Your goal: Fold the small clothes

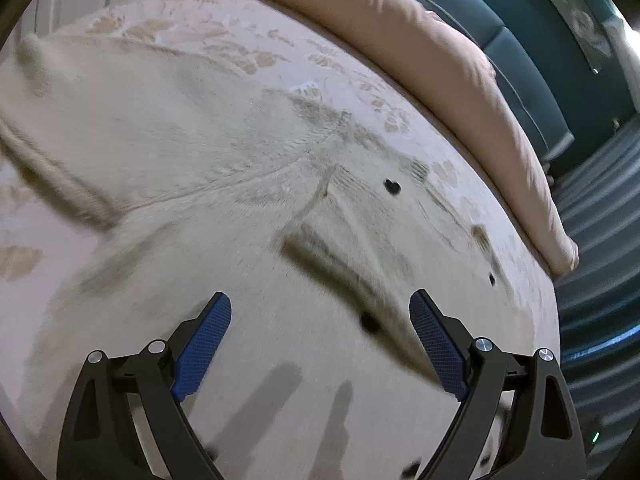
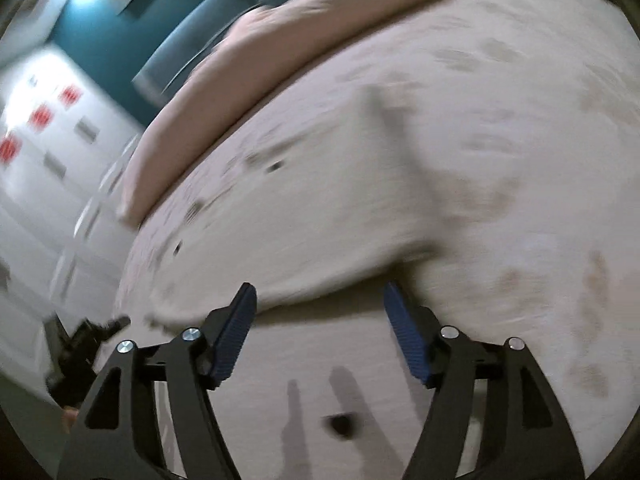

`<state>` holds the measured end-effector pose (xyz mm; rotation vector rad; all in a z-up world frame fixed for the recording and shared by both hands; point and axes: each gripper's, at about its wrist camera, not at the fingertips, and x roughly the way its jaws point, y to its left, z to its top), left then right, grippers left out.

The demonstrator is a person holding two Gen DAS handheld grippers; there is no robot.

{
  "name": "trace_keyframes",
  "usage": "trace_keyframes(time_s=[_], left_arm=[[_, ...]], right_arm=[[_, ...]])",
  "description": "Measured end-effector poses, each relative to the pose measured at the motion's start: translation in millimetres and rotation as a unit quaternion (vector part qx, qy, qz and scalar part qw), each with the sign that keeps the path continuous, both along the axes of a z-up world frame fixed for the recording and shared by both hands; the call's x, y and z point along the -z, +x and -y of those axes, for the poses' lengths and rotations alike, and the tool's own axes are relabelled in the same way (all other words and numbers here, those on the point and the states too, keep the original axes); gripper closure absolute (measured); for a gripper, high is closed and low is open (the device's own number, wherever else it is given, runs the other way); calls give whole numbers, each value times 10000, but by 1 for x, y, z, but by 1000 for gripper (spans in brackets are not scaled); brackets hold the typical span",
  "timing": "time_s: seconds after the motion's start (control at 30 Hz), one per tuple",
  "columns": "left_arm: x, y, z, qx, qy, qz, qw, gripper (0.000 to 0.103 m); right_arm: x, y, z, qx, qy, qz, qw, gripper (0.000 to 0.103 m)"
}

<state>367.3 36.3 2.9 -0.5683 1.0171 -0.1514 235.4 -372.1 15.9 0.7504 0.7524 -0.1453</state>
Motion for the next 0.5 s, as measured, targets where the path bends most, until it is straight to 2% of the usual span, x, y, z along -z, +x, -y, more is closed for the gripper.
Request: trace_keyframes(time_s=[0.07,0.13,0.17,0.2,0.23,0.27,0.3,0.4,0.43,0.47,0.5], left_arm=[[10,15,3,-70,11,-162,9998,16],[10,24,3,-251,57,-127,9996,22],[4,27,7,-256,157,-13,9995,41],[0,30,11,-118,173,54,9998,75],[-3,33,14,11,149,86,9999,92],[-11,36,17,161,101,211,9996,97],[-21,33,18,159,105,419,9989,97],[-50,21,23,192,250,1049,9940,97],[-53,15,23,155,358,1167,9924,97],[-47,12,22,122,485,1151,9921,97],[-37,11,21,139,611,1039,9926,96]], right_arm=[[9,-3,14,145,163,7,9998,34],[13,5,21,202,207,3,9996,32],[12,10,22,232,168,-13,9996,32],[9,18,22,259,77,-64,9996,35],[7,21,21,244,30,-73,9997,54],[-1,25,21,197,-24,-18,9998,68],[-6,26,13,110,10,196,9997,97],[-27,4,18,194,-58,970,9951,97],[-25,0,20,254,-182,949,9950,97],[-15,3,24,301,-287,726,9965,97],[11,7,31,307,-272,191,9990,97]])
